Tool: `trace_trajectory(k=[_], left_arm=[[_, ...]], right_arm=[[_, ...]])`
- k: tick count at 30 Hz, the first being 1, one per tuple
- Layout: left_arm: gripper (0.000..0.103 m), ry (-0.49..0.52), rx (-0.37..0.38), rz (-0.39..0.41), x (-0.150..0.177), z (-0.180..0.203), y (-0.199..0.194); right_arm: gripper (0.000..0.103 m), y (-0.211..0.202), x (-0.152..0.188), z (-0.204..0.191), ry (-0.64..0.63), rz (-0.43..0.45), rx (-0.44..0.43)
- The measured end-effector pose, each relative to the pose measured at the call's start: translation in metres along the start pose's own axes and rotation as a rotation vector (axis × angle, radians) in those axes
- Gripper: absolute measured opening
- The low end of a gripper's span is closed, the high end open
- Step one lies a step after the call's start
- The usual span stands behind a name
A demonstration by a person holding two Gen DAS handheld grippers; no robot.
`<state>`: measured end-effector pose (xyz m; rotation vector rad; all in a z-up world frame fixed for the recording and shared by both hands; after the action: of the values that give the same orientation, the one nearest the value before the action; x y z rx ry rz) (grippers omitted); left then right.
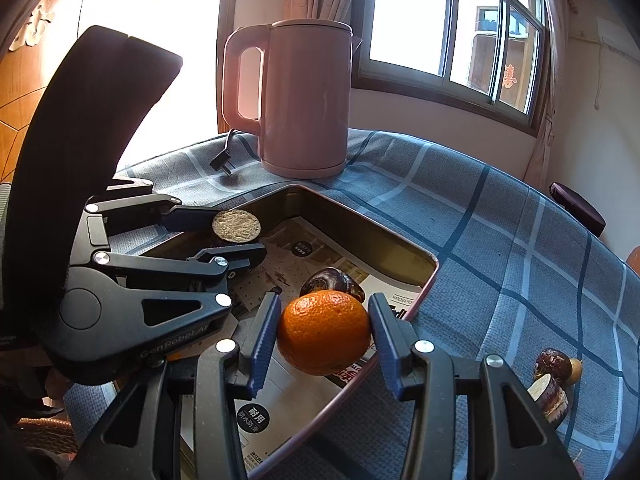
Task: Organize fruits
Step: 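Lower the taro piece and the orange into the tin and open both tools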
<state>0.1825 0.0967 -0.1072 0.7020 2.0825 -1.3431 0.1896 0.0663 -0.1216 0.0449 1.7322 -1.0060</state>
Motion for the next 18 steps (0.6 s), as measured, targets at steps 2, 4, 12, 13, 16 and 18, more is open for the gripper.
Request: trace_trajectory(k=[2, 4, 12, 13, 16, 18], left_arm=[[0.037, 0.002, -0.002, 0.003, 0.0005, 0.0001, -0.0004], [0.037, 0.002, -0.001, 0.002, 0.0003, 0.0001, -0.0004], [0.038, 0.006, -0.003, 0.004, 0.0001, -0.0007, -0.0006], [0.038, 0.007, -0.003, 0.004, 0.0002, -0.0008, -0.0006], [0.038, 0.006, -0.003, 0.003, 0.0003, -0.0006, -0.0006], [0.038, 0.007, -0.003, 0.004, 0.0001, -0.0003, -0.0006]], right_arm=[[0.048, 0.0004, 0.0, 0.0004, -0.001, -0.002, 0.001], [0.047, 0.0003, 0.0003, -0.0002, -0.001, -0.001, 0.001], [0.048, 0.0011, 0.0005, -0.0006, -0.006, -0.003, 0.002], [0.048, 0.0011, 0.0004, -0.0004, -0.006, -0.003, 0.002], [0.048, 0.0014, 0.0005, -0.001, -0.007, -0.002, 0.003], [0.048, 0.0015, 0.0005, -0.0008, -0.007, -0.002, 0.004]])
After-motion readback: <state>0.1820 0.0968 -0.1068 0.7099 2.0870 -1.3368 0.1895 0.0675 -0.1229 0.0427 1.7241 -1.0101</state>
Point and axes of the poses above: each gripper's, at about its wrist camera, not at the fingertips, and y roughly the way its jaws point, z to its right, x to its underside, the point moved 5 cm from there along y, roughly the way its jaws point, and after that the axes turned 13 degrees about -x, right-handed, at the moved point
